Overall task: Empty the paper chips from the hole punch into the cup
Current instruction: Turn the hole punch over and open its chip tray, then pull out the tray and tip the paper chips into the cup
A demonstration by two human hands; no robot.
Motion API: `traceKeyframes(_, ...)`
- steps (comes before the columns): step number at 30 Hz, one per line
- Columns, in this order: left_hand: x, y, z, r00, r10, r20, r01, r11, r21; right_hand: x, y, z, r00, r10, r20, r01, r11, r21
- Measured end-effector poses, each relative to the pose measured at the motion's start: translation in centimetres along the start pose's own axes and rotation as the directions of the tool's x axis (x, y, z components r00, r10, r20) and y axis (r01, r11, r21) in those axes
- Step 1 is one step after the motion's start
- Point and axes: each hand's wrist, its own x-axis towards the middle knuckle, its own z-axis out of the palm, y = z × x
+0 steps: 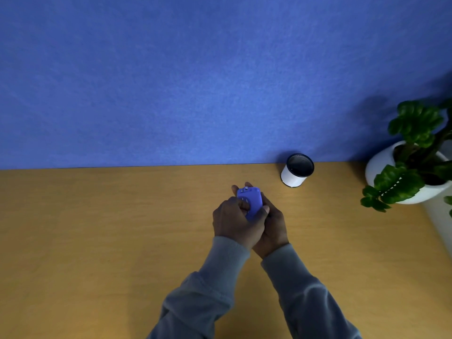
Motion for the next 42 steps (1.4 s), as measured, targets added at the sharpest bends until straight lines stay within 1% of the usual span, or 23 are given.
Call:
traceKeyframes(6,0.1,0.4,0.1,1.000,0.025,-0.004,-0.025,1.000,0.018,0.0,-0.3,0.1,1.000,-0.003,-0.031,0.003,1.000,0.009)
traceKeyframes(15,0.3,0.8,-0.1,0.999,0.033,0.014,-0.033,0.999,-0.006,0.3,-0.4,-0.4,0.999,-0.004,0.038,0.003,1.000,0.027)
traceKeyframes(18,0.5,0.8,-0.2,0.999,0.034,0.025,-0.034,0.999,-0.016,0.5,-0.5,-0.9,0.999,-0.006,0.035,0.005,0.999,0.038)
traceKeyframes(21,1.0,0.9,-1.1,0.999,0.048,0.007,-0.048,0.998,-0.043,0.6,-0.8,-1.2,0.999,-0.002,0.052,0.001,1.000,0.011)
traceKeyframes(24,1.8,0.9,-2.8,0.997,0.065,-0.029,-0.067,0.996,-0.065,0.8,-1.2,-1.2,0.995,-0.039,0.091,0.034,0.998,0.047)
traceKeyframes(27,2.9,0.6,-4.4,0.996,0.062,-0.060,-0.067,0.995,-0.079,0.9,-1.8,-0.9,0.995,-0.085,0.048,0.082,0.995,0.063)
traceKeyframes(31,4.6,-0.8,-5.5,0.997,0.014,-0.077,-0.021,0.997,-0.081,0.9,-2.6,-0.6,0.993,-0.095,0.074,0.086,0.990,0.109)
traceKeyframes(35,6.4,-3.8,-4.6,0.999,-0.041,-0.036,0.039,0.997,-0.062,0.8,-3.1,-0.1,0.992,-0.102,0.070,0.095,0.990,0.100)
traceKeyframes(42,9.6,-9.8,-0.4,0.984,-0.178,0.032,0.175,0.982,0.068,0.9,-3.3,-0.1,0.994,-0.087,0.072,0.078,0.990,0.120)
